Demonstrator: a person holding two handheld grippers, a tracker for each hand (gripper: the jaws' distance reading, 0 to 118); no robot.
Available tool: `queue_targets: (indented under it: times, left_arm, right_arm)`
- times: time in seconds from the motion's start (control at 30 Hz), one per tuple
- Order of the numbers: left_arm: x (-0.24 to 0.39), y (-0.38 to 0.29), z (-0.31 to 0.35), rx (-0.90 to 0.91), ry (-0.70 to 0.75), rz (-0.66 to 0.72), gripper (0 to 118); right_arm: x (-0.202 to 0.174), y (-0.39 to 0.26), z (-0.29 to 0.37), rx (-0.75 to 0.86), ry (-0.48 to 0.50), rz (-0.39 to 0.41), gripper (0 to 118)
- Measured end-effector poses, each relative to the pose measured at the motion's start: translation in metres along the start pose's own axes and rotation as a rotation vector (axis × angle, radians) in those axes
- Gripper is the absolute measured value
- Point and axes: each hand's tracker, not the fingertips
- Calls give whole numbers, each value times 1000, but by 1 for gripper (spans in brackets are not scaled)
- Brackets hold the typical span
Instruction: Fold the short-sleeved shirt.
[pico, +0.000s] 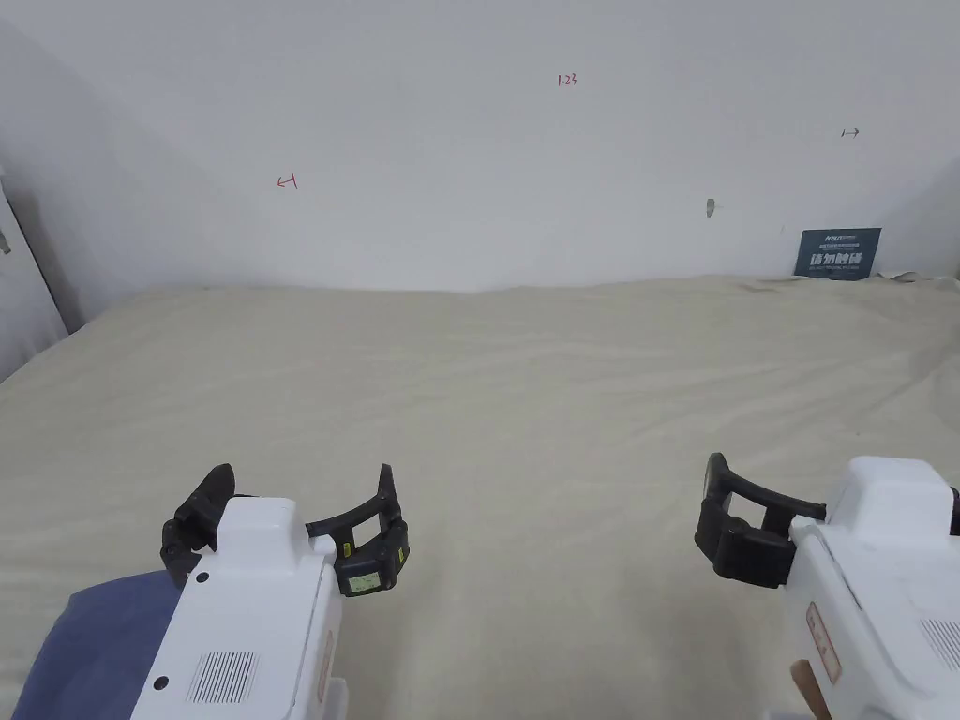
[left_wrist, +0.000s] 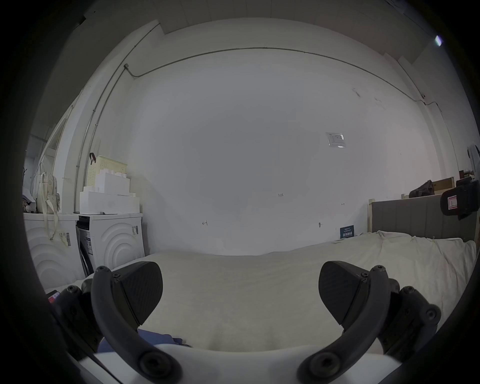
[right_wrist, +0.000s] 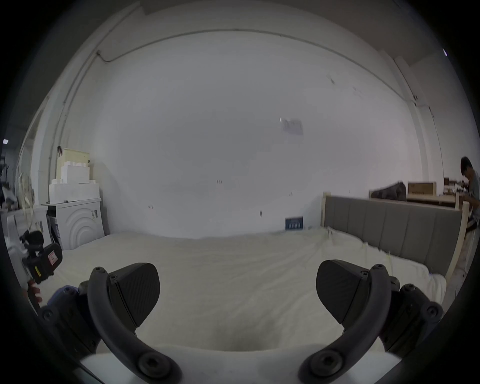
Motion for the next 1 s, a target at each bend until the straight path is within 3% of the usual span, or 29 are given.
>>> queue_targets:
  times: [0.1,0.23,0.4,0.7,0.8,0.87,1.0]
  left_arm:
    - [0,2,0,2,-4,8,118]
    - [-3,4,1,9,-5,25,118]
    - [-5,7,0,13,1,32,118]
    - [-8,8,0,13,10,32,118]
    - [-8,8,0,13,7,34,118]
    - [-7,8,1,14,4,30,118]
    - [-5,8,1,15,-3,26,118]
  right_arm:
    - [-10,7,-4,-159,-125,-51,118]
    - [-6,8,-25,-440,-231,-202,118]
    - [2,4,-34,-534,-186,-338,118]
    - [-5,13,-23,-485,-153,-309,118]
    - [-9,16,-19,-465,-140,-238,118]
    - [-7,18,-20,-485,-118,-256,118]
    - [-9,18,-18,-437,-163,-249,118]
